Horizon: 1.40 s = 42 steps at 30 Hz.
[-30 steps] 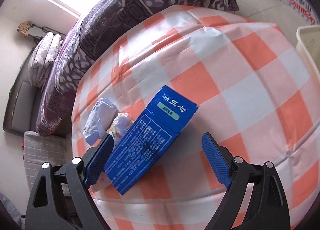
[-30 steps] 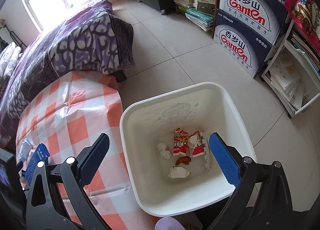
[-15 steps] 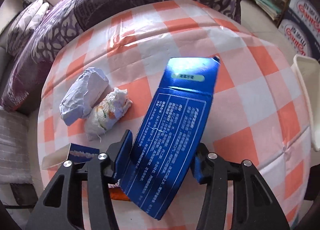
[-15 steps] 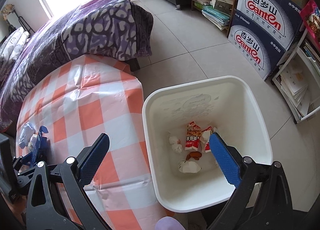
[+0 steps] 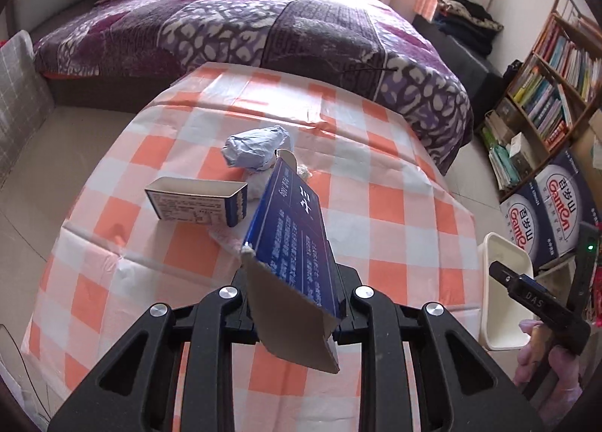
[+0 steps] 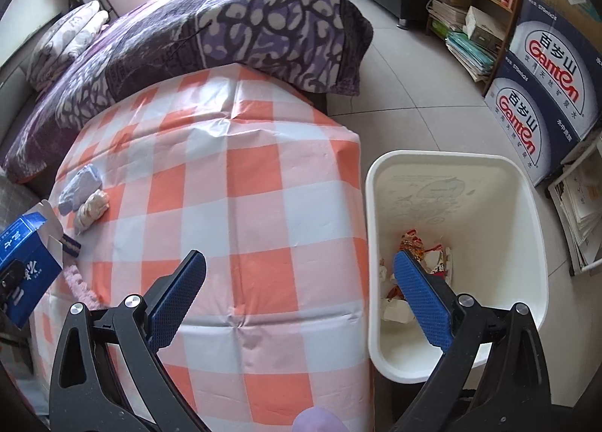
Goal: Collect trash
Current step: 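Grasp the pink fuzzy strip with the right tool while the left tool holds the blue box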
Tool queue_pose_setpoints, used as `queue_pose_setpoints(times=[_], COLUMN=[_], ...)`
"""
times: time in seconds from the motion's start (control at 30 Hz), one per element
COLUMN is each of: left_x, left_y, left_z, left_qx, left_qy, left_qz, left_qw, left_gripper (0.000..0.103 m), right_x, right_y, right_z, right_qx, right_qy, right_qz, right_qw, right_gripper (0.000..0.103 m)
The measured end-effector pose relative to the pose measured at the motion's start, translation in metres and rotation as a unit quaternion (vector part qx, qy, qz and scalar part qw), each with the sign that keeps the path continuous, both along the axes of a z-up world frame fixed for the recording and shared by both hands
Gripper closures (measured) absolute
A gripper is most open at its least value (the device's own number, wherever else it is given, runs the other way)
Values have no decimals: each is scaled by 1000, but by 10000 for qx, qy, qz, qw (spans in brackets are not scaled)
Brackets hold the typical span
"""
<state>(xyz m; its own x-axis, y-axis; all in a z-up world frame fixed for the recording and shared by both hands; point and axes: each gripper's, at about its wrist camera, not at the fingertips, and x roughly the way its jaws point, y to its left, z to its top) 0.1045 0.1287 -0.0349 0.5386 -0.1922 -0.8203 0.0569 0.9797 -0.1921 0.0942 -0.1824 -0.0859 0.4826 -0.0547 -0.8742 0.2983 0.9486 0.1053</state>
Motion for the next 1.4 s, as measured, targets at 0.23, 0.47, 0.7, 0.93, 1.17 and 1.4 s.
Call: queue_pose_setpoints(times=[0.23,0.47,0.7,0.93,1.17,1.4], left_x=[-26,-32,-35,-37,-35,-34], left_y=[30,44,73,97,102,95], left_z=[24,60,79,91,93,91], left_qx=[-166,-375,-671,-923,-962,-892], left_qy=[-462,-1020,-1222,-1412,-1420,-1452], left_qz=[565,728,1085,1400,1432,1416], left_qw=[9972,9914,9843,9757,9747,9752], left_gripper=[79,78,78,78,78,78], right_x=[-7,-4,29,52,71,70], right_y=[68,156,217,266,272,244], right_z=[5,-2,-7,-25,-50,-21], right_qx=[-169,-403,172,24,387,867], right_qy=[-373,-532,-208,159,642,93], right_qz=[1329,2966,3463,3829,3595,3334], right_qw=[9903,9527,9377,9237,9301,9387], right_gripper=[7,8,25,33,69,93])
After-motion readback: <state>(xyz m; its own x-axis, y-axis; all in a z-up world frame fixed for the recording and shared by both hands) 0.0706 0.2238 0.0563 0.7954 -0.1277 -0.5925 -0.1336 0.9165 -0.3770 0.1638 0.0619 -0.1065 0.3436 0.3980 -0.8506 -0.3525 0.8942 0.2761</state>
